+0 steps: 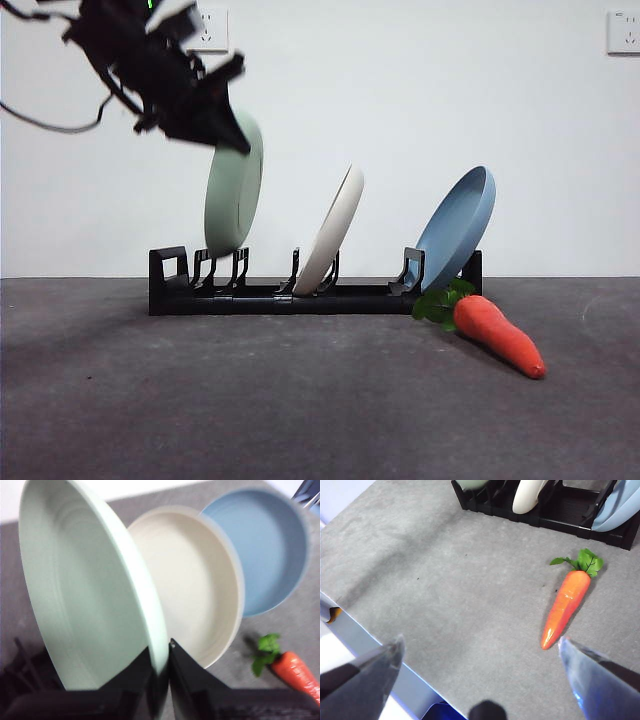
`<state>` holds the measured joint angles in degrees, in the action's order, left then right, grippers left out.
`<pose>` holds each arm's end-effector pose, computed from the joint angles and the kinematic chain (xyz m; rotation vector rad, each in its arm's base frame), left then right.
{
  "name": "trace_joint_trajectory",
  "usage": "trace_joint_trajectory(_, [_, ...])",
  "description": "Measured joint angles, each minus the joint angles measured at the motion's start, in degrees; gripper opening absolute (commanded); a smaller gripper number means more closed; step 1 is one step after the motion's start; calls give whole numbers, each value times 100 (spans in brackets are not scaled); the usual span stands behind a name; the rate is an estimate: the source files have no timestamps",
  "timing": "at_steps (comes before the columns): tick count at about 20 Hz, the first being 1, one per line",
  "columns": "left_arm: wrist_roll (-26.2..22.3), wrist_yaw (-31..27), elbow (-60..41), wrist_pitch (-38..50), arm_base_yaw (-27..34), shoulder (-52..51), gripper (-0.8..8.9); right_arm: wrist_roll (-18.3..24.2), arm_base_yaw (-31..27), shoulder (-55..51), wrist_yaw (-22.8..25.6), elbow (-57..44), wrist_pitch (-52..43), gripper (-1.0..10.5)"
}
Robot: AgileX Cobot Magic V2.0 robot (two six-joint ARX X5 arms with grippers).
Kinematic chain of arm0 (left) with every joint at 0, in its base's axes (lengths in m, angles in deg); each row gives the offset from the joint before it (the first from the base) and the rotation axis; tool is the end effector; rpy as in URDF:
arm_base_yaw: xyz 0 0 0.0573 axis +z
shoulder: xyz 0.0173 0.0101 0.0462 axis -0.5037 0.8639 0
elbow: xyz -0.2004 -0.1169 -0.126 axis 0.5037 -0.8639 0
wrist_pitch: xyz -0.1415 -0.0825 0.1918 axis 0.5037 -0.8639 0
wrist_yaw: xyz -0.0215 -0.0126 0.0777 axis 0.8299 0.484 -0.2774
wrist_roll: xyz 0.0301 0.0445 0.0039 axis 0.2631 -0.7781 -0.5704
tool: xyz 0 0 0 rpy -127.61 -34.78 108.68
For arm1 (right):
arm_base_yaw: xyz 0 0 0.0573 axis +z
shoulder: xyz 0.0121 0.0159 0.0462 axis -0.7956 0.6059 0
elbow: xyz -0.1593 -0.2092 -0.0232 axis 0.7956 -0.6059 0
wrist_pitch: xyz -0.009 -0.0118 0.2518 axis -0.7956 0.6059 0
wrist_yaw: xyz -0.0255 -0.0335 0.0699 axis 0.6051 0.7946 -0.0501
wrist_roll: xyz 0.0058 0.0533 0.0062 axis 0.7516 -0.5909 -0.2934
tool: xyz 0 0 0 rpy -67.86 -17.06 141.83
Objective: Take the green plate from the plate rack,put the plate on the table,take the carrot from the table,put the carrot in the plate
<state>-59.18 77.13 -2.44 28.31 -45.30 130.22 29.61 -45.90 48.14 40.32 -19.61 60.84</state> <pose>0.3900 -0.1170 0.3048 -0.0100 0.5295 -0.6661 0.1210 0.0302 0.3320 -0.0035 0.6552 0.7190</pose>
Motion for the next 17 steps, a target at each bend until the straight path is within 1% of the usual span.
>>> trace_joint_trajectory(3, [37,4,0,-299,-28,-455,-8,0,0,0,-2,2,2,690])
trace_joint_trajectory(5, [17,-2,0,-702,-94,-872,-8,0,-2,0,0,2,2,690])
trace_joint_trajectory(7, [-190,-120,0,-1298,-291,-1397,-6,0,0,0,-2,2,2,690])
trace_joint_trajectory(9, [-566,-706,2,-1967,-723,-1895,-6,-17,-2,0,-2,2,2,690])
trace_joint_trajectory(10, [-791,-1145,2,-2352,-1032,-2094,-6,-17,0,0,-2,2,2,690])
trace_joint_trajectory(12, [-1147,-1937,2,-3080,-1668,-2236,-6,-20,-2,0,-2,2,2,690])
trace_joint_trajectory(14, [-1368,-2712,-52,-3637,-2321,-2157,-5,-20,0,2,-2,2,2,690])
trace_joint_trajectory(17, [-1512,-3626,-627,-3399,-3171,-2114,-6,-20,0,2,-2,2,4,690])
